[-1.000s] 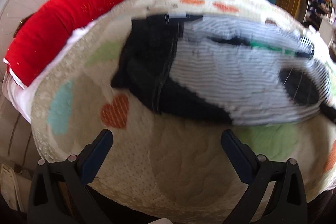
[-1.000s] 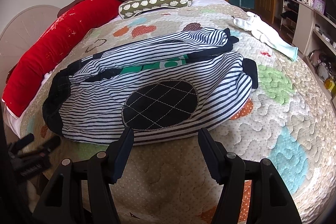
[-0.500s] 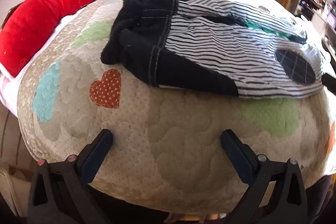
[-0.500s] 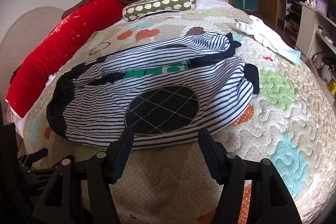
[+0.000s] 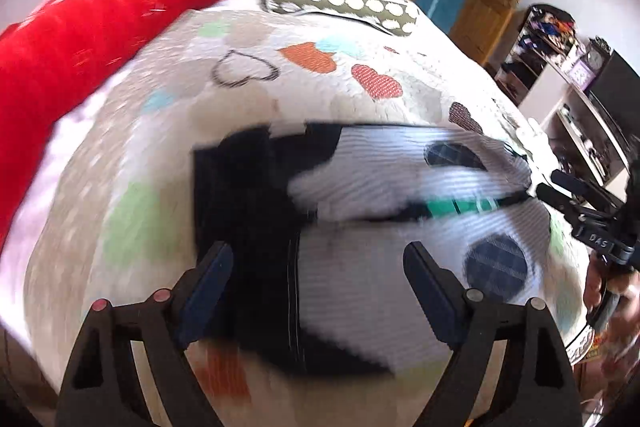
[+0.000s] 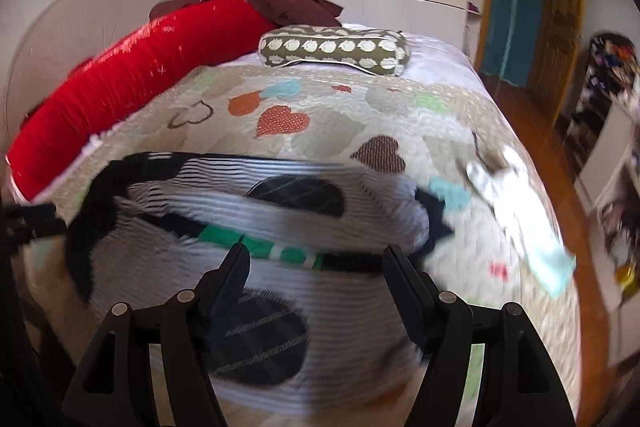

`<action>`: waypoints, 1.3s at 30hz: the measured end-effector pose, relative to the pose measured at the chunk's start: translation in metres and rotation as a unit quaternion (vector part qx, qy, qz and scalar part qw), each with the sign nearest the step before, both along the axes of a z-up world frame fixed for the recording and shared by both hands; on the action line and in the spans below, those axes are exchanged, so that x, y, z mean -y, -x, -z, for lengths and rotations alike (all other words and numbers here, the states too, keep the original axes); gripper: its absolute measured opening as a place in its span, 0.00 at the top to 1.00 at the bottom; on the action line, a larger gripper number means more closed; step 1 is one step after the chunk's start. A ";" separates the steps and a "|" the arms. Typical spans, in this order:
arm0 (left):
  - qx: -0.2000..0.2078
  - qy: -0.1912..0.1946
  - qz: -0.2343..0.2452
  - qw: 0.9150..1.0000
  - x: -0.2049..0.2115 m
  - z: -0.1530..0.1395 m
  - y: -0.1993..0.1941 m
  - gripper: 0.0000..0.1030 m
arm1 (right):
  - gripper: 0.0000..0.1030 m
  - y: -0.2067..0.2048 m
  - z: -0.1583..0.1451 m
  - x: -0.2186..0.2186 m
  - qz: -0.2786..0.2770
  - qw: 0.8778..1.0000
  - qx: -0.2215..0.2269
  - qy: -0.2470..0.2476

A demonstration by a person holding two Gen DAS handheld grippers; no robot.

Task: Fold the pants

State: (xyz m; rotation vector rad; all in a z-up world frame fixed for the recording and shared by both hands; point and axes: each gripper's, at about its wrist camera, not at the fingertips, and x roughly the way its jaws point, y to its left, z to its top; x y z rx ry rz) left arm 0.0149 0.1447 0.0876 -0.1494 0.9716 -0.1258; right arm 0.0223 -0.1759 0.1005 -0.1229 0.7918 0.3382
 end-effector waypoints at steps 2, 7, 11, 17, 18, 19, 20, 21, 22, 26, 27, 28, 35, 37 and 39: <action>-0.021 -0.003 0.015 1.000 -0.001 0.014 -0.042 0.16 | 0.29 -0.038 0.008 -0.010 -0.027 0.999 -0.028 0.027; -0.061 -0.038 0.030 0.997 -0.001 0.052 -0.113 0.16 | 0.29 -0.121 0.043 -0.031 -0.071 0.989 -0.099 0.085; -0.080 -0.030 0.069 0.994 -0.001 0.072 -0.148 0.16 | 0.29 -0.164 0.060 -0.029 -0.066 0.987 -0.130 0.075; -0.077 -0.055 0.068 0.993 0.008 0.075 -0.152 0.64 | 0.52 -0.192 0.082 -0.025 -0.066 0.984 -0.159 0.042; -0.077 -0.047 0.062 0.994 0.007 0.073 -0.150 0.92 | 0.72 -0.189 0.080 -0.026 -0.069 0.985 -0.155 0.028; -0.081 -0.032 0.061 0.994 0.005 0.071 -0.149 0.93 | 0.95 -0.187 0.079 -0.027 -0.071 0.985 -0.159 0.015; -0.076 -0.023 0.048 0.996 0.003 0.067 -0.146 0.94 | 0.95 -0.185 0.078 -0.029 -0.072 0.983 -0.166 0.002; -0.069 -0.020 0.039 0.997 0.001 0.062 -0.142 0.94 | 0.96 -0.182 0.076 -0.032 -0.068 0.985 -0.161 0.004; -0.061 -0.018 0.032 0.997 0.000 0.056 -0.137 0.95 | 0.96 -0.176 0.072 -0.035 -0.067 0.986 -0.151 0.013; -0.024 -0.016 0.024 0.999 0.003 0.026 -0.102 0.95 | 0.96 -0.150 0.046 -0.034 -0.058 0.992 -0.113 0.005; -0.010 -0.017 0.024 1.000 0.003 0.016 -0.088 0.95 | 0.96 -0.141 0.037 -0.031 -0.054 0.993 -0.101 0.000; 0.001 -0.018 0.022 1.000 0.003 0.008 -0.074 0.95 | 0.96 -0.125 0.025 -0.026 -0.052 0.995 -0.088 -0.008; 0.037 -0.006 0.015 0.999 0.011 -0.002 0.035 0.95 | 0.96 -0.022 -0.001 -0.006 -0.058 0.994 -0.065 -0.065; 0.030 -0.013 0.006 0.999 0.016 0.014 0.063 0.94 | 0.95 0.016 0.010 -0.002 -0.062 0.992 -0.077 -0.075; 0.003 -0.011 -0.005 1.000 0.016 0.035 0.086 0.94 | 0.94 0.049 0.027 -0.001 -0.063 0.992 -0.088 -0.068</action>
